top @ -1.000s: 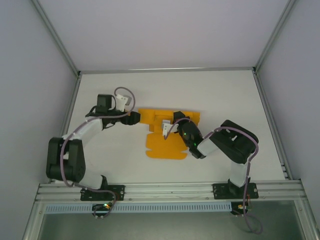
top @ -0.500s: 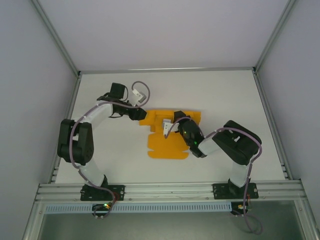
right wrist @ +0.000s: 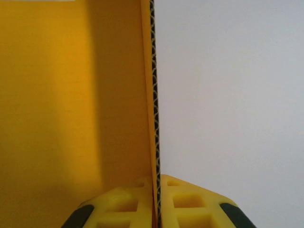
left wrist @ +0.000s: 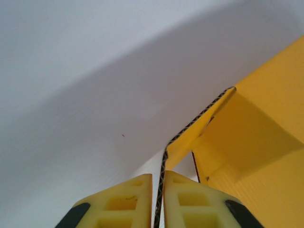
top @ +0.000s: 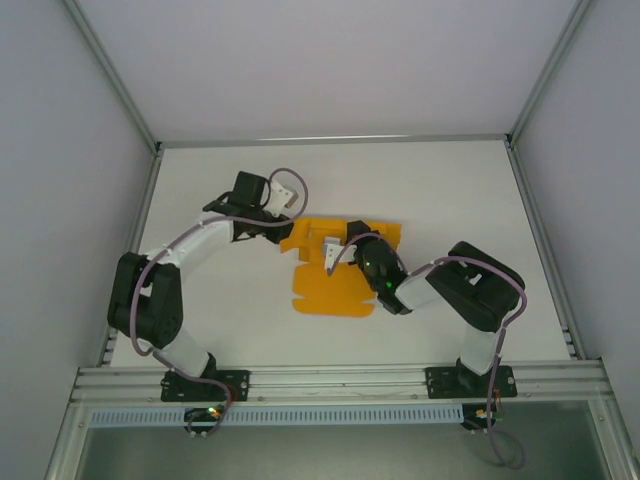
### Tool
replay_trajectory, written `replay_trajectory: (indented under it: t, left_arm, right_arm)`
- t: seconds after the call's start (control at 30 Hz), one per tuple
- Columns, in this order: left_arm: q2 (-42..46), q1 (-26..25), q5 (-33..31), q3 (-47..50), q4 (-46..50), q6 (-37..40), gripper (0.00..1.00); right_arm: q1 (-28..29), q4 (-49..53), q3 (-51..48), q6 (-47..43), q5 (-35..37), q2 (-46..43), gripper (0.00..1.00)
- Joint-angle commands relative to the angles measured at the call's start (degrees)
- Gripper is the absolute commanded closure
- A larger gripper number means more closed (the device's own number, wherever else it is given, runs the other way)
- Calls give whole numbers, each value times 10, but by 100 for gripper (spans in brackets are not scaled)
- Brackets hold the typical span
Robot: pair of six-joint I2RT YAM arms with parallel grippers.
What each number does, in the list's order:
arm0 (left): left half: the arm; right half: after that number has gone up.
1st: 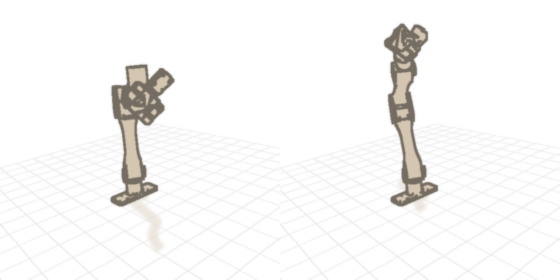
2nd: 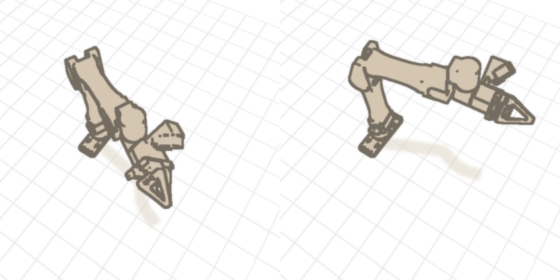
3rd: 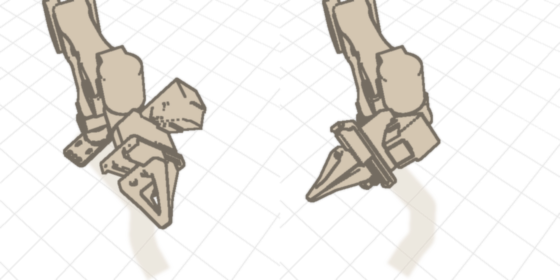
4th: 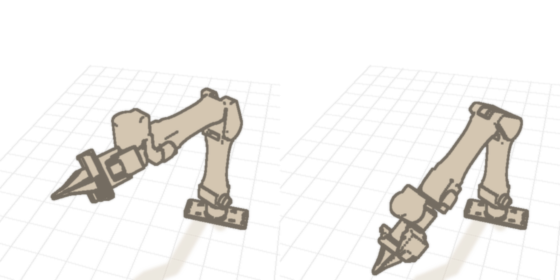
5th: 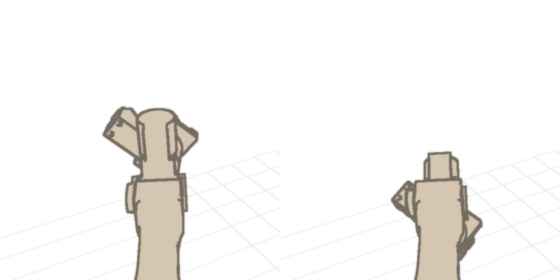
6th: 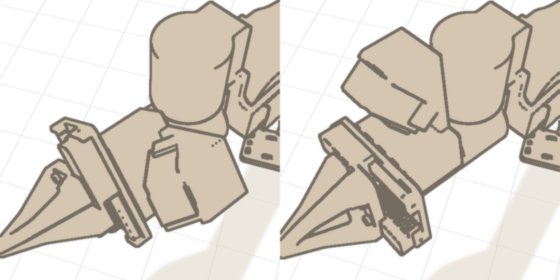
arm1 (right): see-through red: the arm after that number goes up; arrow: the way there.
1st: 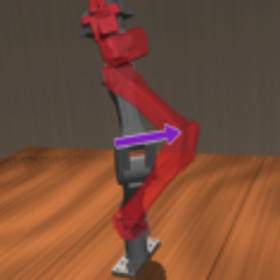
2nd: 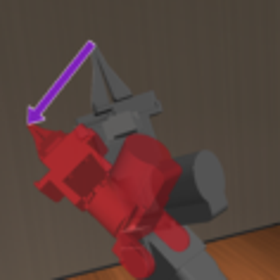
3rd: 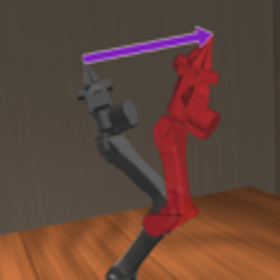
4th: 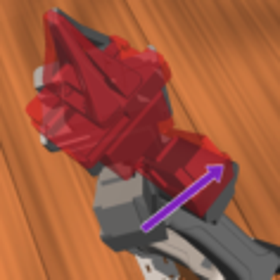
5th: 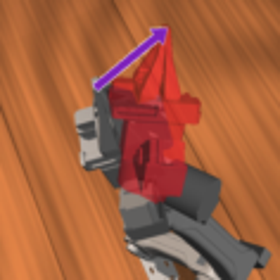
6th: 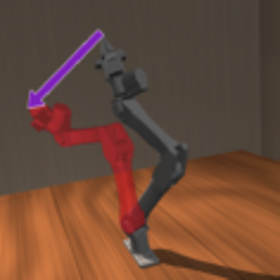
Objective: Assemble paper box
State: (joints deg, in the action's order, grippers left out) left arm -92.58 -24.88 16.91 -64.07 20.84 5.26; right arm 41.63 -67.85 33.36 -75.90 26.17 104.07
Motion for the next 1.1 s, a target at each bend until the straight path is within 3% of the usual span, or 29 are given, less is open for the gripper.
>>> replay_trajectory:
  t: [0.0, 0.3, 0.43, 0.6, 0.83, 1.07]
  left_arm:
    - [19, -12, -124, 11, -24, -79, 92]
    - [79, -20, -155, 75, -65, -91, 94]
    - [106, -37, -113, 100, -103, -68, 93]
    - [112, -61, -123, 97, -104, -57, 93]
    - [110, -84, -90, 98, -88, -26, 93]
    - [110, -95, -121, 102, -84, -18, 96]
  right_arm:
    - [3, 32, 9, 25, 25, -29, 82]
    - [-37, 291, 31, 155, -14, -114, 82]
    - [-45, 297, 42, 150, -33, -103, 83]
    - [-46, 307, 61, 153, -40, -81, 86]
    - [-60, 224, 75, 122, -18, -38, 90]
    - [-67, 250, 90, 127, -61, -30, 94]
